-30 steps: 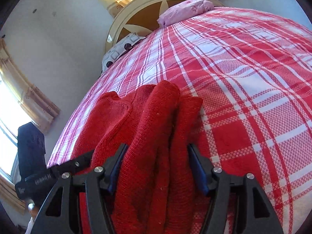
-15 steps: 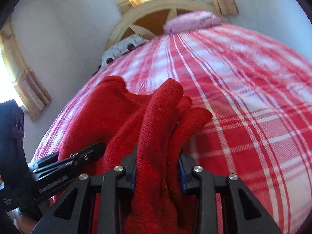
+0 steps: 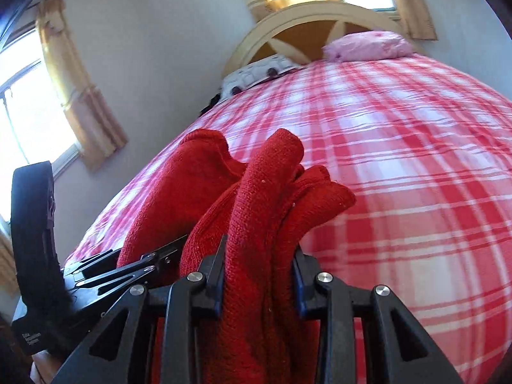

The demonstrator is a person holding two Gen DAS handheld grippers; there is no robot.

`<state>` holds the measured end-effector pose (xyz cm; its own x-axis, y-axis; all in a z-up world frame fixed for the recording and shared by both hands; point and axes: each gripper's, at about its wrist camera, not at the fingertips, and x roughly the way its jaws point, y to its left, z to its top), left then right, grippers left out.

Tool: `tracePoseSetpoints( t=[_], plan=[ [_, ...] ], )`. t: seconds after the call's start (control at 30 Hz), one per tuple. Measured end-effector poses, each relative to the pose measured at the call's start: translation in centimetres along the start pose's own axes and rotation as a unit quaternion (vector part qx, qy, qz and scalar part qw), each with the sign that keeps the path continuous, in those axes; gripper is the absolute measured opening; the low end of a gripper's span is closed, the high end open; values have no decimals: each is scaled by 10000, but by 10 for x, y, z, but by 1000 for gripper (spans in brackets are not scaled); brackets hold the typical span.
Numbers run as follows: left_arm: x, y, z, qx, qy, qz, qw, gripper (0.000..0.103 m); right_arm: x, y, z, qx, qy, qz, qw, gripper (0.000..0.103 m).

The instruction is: Fold small clothes

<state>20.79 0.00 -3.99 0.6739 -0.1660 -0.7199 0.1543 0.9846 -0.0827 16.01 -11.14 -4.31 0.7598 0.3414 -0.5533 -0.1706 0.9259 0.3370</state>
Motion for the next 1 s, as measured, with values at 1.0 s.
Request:
tracePoseSetpoints(
  t=[1.0],
  plan=[
    [44,140,28,-462,-94,1169,9920,39,161,106,4,-517,450,22,9976,33]
  ],
)
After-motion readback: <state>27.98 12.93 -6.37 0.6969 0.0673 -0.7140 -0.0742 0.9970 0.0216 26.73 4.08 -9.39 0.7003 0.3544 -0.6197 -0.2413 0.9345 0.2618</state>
